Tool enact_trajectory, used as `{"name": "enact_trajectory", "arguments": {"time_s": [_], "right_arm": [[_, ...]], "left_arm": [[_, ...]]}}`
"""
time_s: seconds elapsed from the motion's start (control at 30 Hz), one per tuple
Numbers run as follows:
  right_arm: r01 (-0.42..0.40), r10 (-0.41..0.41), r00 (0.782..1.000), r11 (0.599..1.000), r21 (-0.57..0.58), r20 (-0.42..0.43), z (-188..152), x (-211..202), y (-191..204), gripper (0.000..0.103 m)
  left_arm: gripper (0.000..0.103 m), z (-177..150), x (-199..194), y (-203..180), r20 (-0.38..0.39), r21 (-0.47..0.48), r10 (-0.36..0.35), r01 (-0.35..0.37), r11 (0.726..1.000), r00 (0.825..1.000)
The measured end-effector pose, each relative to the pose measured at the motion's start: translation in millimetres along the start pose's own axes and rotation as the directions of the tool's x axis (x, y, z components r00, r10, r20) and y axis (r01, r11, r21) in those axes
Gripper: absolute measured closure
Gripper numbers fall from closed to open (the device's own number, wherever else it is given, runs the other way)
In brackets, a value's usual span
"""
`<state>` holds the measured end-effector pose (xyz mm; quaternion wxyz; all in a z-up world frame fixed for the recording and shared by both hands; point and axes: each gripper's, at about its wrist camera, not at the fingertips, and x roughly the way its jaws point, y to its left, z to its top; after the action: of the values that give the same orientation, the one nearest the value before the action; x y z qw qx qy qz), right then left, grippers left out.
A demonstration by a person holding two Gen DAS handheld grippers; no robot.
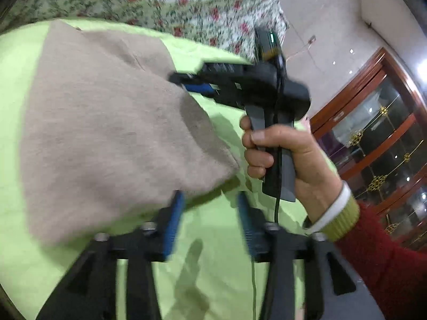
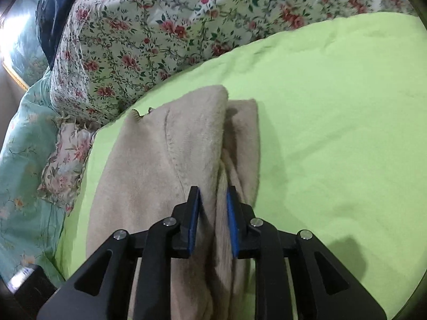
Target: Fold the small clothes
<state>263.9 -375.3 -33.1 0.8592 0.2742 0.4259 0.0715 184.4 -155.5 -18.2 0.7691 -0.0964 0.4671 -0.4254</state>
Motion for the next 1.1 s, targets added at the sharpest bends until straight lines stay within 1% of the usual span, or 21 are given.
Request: {"name": "enact_trajectory", "arguments": {"time_s": [0.03, 0.1, 0.13, 0.17, 0.23, 0.27, 0.3, 0.33, 0.4, 0.47, 0.53, 0.6, 0.7, 0.8, 0.87, 0.9, 0.93, 0.97, 1.0, 1.03, 1.1], "right_arm": [[0.011, -0.011, 1.000, 1.000, 0.005, 0.006, -4.4, -6.9, -0.6, 0.070], [-0.001, 0.000, 1.000, 1.000, 0.020, 0.016, -12.0, -17.4, -2.3, 0.040], [-0.021, 0.021, 0.999, 0.999, 0.029, 0.024, -16.5, -23.0, -3.3, 0.035], [-0.033, 0.032, 0.999, 0.999, 0.033, 0.027, -19.3, -26.4, -3.3, 0.034], [-0.061, 0.061, 0.998, 0.997, 0.046, 0.015, -26.1, -31.8, -3.8, 0.032], [-0.075, 0.074, 0.997, 0.996, 0.052, 0.006, -28.0, -32.1, -3.5, 0.027], [-0.087, 0.087, 0.996, 0.995, 0.057, -0.002, -29.7, -31.9, -3.8, 0.025], [-0.091, 0.091, 0.996, 0.994, 0.057, -0.007, -30.7, -31.2, -3.5, 0.025], [-0.088, 0.089, 0.996, 0.995, 0.052, -0.019, -31.7, -27.8, -2.6, 0.025], [-0.100, 0.102, 0.994, 0.993, 0.065, -0.025, -30.8, -23.6, -5.1, 0.025], [-0.112, 0.114, 0.993, 0.991, 0.077, -0.033, -27.3, -18.3, -7.3, 0.025], [-0.114, 0.117, 0.992, 0.990, 0.080, -0.040, -22.8, -12.1, -8.5, 0.025], [-0.129, 0.134, 0.989, 0.988, 0.083, -0.061, -17.1, -0.3, -8.9, 0.025], [-0.110, 0.117, 0.989, 0.990, 0.087, -0.085, -13.6, 15.3, -11.2, 0.025], [-0.120, 0.130, 0.987, 0.987, 0.109, -0.097, -14.8, 26.1, -14.3, 0.026], [-0.132, 0.143, 0.985, 0.985, 0.115, -0.097, -15.8, 29.8, -14.1, 0.035], [-0.157, 0.172, 0.978, 0.979, 0.127, -0.115, -17.6, 36.6, -12.8, 0.044], [-0.167, 0.187, 0.974, 0.974, 0.150, -0.129, -19.6, 41.3, -12.6, 0.058], [-0.153, 0.174, 0.976, 0.976, 0.152, -0.131, -21.2, 43.3, -10.6, 0.063], [-0.140, 0.157, 0.979, 0.981, 0.134, -0.127, -21.9, 41.9, -5.6, 0.065], [-0.149, 0.164, 0.981, 0.980, 0.135, -0.102, -23.7, 34.1, 2.9, 0.069]], "left_arm": [[0.039, -0.3, -13.4, 2.1, 0.022, 0.002, 0.014, -0.015, 1.000, 1.000], [0.035, 2.4, -34.9, 8.7, 0.052, -0.006, 0.040, -0.040, 0.999, 0.998], [0.034, 3.6, -46.8, 15.3, 0.064, -0.018, 0.048, -0.047, 0.999, 0.997], [0.032, 5.5, -54.4, 18.9, 0.073, -0.030, 0.058, -0.056, 0.998, 0.996], [0.018, 11.1, -68.7, 34.8, 0.098, -0.068, 0.086, -0.079, 0.995, 0.992], [0.016, 13.3, -75.2, 41.6, 0.107, -0.084, 0.095, -0.086, 0.993, 0.990], [0.016, 19.5, -78.1, 52.4, 0.114, -0.114, 0.112, -0.099, 0.989, 0.987], [0.016, 26.3, -78.1, 65.5, 0.112, -0.153, 0.115, -0.097, 0.983, 0.987], [0.016, 47.2, -62.9, 87.9, 0.102, -0.208, 0.084, -0.061, 0.976, 0.991], [0.015, 59.6, -49.8, 109.3, 0.072, -0.255, 0.079, -0.058, 0.965, 0.994], [0.015, 68.8, -36.4, 124.3, 0.043, -0.270, 0.071, -0.057, 0.961, 0.997], [0.015, 76.4, -19.0, 135.5, 0.020, -0.286, 0.086, -0.076, 0.955, 0.996], [0.015, 80.8, 3.5, 145.5, -0.023, -0.289, 0.067, -0.071, 0.955, 0.997], [0.014, 84.2, 22.5, 155.6, -0.053, -0.301, 0.069, -0.082, 0.950, 0.996], [0.018, 83.5, 31.5, 161.7, -0.055, -0.308, 0.076, -0.089, 0.947, 0.996], [0.025, 84.2, 32.3, 160.2, -0.040, -0.300, 0.086, -0.094, 0.949, 0.995], [0.041, 85.3, 33.6, 157.8, -0.034, -0.280, 0.088, -0.094, 0.955, 0.996], [0.042, 86.1, 36.8, 157.0, -0.039, -0.273, 0.092, -0.099, 0.957, 0.995], [0.047, 86.1, 36.8, 155.3, -0.036, -0.267, 0.104, -0.110, 0.957, 0.994], [0.053, 85.4, 33.2, 152.2, -0.021, -0.255, 0.107, -0.109, 0.961, 0.994], [0.058, 83.7, 22.4, 146.0, 0.003, -0.237, 0.106, -0.102, 0.966, 0.994]]}}
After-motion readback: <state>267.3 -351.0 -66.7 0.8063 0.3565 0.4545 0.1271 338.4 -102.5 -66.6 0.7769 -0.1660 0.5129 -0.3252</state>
